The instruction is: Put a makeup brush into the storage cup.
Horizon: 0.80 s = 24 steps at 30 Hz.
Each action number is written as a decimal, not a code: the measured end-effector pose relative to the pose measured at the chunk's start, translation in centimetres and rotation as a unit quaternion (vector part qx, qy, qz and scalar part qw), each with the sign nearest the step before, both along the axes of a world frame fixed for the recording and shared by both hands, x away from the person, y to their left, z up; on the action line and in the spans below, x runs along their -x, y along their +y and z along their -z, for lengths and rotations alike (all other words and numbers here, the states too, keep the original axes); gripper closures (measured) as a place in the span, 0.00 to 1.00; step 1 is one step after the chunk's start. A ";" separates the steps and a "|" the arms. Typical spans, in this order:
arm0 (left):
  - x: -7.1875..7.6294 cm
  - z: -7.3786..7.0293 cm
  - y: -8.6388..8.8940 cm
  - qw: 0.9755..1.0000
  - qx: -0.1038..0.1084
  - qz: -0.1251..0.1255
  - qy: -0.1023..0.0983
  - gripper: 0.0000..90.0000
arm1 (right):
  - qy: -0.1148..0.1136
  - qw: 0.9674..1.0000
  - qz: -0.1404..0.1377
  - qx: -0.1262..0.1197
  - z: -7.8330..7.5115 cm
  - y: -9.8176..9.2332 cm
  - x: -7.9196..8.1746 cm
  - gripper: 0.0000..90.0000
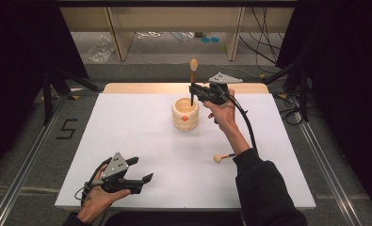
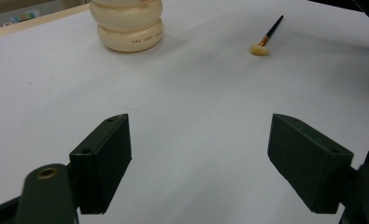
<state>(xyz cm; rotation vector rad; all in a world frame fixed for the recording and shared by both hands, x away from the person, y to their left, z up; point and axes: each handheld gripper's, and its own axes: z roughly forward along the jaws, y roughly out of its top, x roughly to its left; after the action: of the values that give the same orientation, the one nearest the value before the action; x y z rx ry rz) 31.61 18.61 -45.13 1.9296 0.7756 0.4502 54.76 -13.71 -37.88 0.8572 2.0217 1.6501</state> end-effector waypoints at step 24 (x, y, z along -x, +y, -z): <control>0.0 -0.1 0.0 1.000 0.002 0.002 -0.001 0.24 | 0.028 0.999 -0.007 0.023 2.6 1.5 -0.6 0.87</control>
<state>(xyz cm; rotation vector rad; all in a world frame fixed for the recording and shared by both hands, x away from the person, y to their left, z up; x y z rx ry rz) 31.60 18.63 -45.07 1.9252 0.7711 0.4490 55.39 -12.21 -40.49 0.8837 2.0989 1.5964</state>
